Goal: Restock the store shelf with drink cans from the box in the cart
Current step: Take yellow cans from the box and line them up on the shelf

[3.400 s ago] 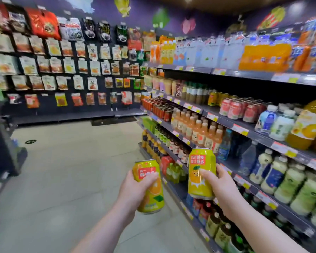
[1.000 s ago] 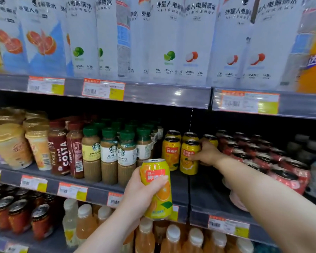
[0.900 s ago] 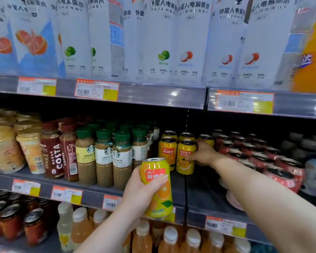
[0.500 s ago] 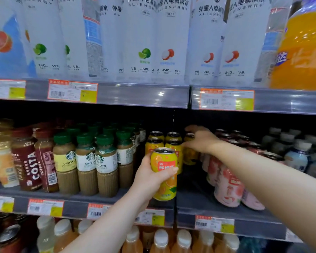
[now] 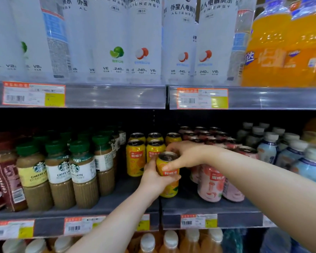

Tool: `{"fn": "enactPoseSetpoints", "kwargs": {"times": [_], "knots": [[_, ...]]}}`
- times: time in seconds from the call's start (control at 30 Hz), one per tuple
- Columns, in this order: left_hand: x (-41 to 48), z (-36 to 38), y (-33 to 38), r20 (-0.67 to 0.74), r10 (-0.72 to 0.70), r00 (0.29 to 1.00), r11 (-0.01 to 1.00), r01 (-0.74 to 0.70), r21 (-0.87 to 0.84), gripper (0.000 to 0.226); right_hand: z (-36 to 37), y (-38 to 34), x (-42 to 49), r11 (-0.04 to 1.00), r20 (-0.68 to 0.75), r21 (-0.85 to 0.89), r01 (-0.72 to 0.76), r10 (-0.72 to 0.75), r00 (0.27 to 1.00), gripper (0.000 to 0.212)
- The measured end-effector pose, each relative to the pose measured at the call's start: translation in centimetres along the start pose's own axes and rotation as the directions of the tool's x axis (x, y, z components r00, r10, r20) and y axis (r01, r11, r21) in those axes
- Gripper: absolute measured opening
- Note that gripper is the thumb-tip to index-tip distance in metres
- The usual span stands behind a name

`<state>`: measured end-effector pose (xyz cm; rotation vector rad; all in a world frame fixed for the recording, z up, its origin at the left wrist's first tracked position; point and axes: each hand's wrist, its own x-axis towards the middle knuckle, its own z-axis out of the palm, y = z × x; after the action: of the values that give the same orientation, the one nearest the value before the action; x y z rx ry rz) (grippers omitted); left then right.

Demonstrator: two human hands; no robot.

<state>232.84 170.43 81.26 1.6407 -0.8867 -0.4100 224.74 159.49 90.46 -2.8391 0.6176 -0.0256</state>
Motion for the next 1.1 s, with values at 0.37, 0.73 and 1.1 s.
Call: {"fn": "enactPoseSetpoints", "kwargs": {"times": [0.37,0.73,1.1], "knots": [[-0.8,-4.9,-3.0,0.032,-0.02,0.999,0.905,0.005,0.426,0.078,-1.3,1.4,2.3,0.991,0.046,-0.058,-0.123,0.126,0.991,0.073],[-1.1,-5.3,-4.7,0.063,-0.109,0.992,0.838,0.058,0.543,0.075,-1.2,4.1,5.6,0.983,0.036,-0.074,-0.166,0.169,0.985,0.085],[-0.9,-5.3,-4.9,0.028,-0.114,0.993,0.879,0.088,0.468,0.069,-0.6,4.7,6.1,0.983,0.027,-0.096,-0.159,0.162,0.986,0.081]]}}
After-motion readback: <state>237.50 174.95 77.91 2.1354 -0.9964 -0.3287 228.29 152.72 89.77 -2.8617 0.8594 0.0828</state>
